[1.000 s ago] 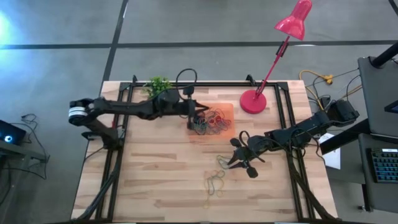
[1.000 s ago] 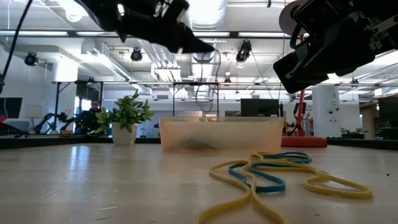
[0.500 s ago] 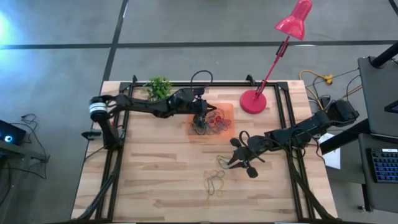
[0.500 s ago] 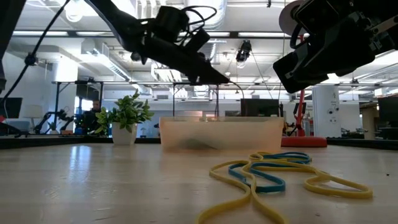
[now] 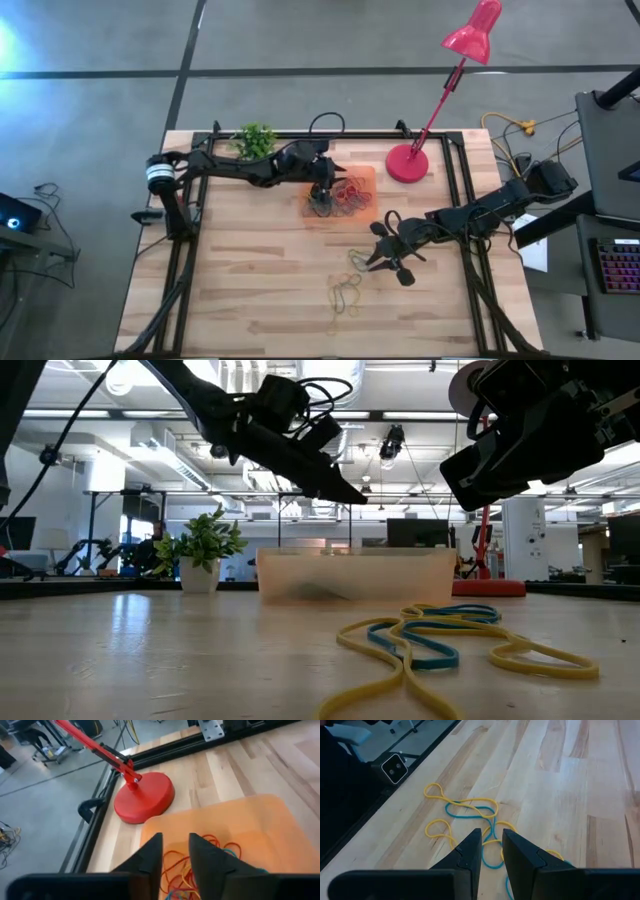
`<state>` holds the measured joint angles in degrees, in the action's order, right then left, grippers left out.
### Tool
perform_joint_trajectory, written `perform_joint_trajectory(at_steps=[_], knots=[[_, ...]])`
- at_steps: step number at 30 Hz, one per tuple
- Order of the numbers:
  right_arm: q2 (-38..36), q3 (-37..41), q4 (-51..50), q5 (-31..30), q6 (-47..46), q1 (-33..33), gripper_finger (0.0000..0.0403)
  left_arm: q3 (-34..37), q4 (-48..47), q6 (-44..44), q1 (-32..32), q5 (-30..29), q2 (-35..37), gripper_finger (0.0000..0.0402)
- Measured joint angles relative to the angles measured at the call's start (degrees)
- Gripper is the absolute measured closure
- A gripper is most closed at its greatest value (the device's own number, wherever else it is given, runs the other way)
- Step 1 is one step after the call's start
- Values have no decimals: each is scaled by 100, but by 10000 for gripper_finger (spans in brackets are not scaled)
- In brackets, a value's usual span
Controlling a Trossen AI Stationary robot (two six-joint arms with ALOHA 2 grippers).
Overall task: Pick and place rubber bands into bin
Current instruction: Put the top yellow rubber band into the bin
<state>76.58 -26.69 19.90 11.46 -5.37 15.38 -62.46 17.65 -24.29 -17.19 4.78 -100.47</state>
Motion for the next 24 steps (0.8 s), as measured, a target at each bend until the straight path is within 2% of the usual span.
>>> perform_joint_trajectory(at_steps=[6, 12, 14, 19, 24], knots=[[0, 5, 4, -112, -32, 0, 335, -2, -594, 163, 82, -24, 327, 272], [173, 53, 17, -794, -86, -7, 335, 80, -2369, 518, 529, 40, 1265, 265], [269, 66, 5, -890, -73, 0, 335, 170, -2634, 637, 816, 57, 1613, 265], [637, -23, 127, -908, -90, -5, 335, 734, -2521, 949, 1678, -21, 2533, 265], [870, -134, 134, -1031, -91, -15, 335, 1443, -2059, 1225, 2539, -691, 3265, 265]])
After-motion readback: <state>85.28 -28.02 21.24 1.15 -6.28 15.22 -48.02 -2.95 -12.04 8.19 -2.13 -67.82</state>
